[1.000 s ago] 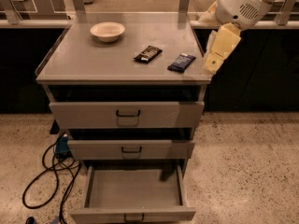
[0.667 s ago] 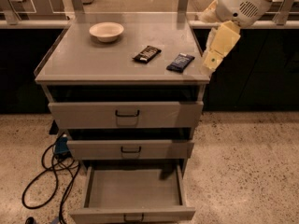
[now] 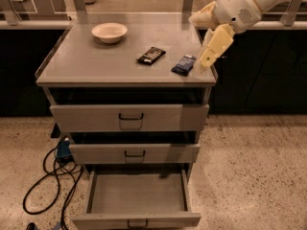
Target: Place rxbar chocolate into bottom drawer
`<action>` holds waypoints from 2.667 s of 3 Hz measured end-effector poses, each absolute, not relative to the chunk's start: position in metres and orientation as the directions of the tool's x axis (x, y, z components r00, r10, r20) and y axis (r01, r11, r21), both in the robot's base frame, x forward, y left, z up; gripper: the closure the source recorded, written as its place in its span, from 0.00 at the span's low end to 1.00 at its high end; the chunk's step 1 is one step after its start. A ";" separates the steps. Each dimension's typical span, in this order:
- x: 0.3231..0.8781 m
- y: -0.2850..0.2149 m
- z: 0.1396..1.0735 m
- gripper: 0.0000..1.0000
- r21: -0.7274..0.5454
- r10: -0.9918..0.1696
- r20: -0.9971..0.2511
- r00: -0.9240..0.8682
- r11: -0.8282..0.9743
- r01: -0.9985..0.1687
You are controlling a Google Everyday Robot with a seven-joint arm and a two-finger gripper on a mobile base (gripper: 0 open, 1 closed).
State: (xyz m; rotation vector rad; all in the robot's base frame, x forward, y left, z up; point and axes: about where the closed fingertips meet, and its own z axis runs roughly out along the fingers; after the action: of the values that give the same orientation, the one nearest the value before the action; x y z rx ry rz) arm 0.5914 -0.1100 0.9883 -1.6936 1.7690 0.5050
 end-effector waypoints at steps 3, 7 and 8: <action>0.670 -0.031 1.013 0.00 -0.109 -0.609 -0.791 0.053 0.054 -0.993; 0.725 -0.094 0.943 0.00 -0.079 -0.600 -0.738 -0.309 0.532 -0.843; 0.725 -0.094 0.943 0.00 -0.079 -0.600 -0.738 -0.308 0.531 -0.844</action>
Offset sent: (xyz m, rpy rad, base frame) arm 0.1684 0.0614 0.1836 0.1108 -0.1773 0.0126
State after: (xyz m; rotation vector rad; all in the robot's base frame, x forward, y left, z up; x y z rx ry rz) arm 0.7246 -0.0936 0.9425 -1.1677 2.0303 0.4203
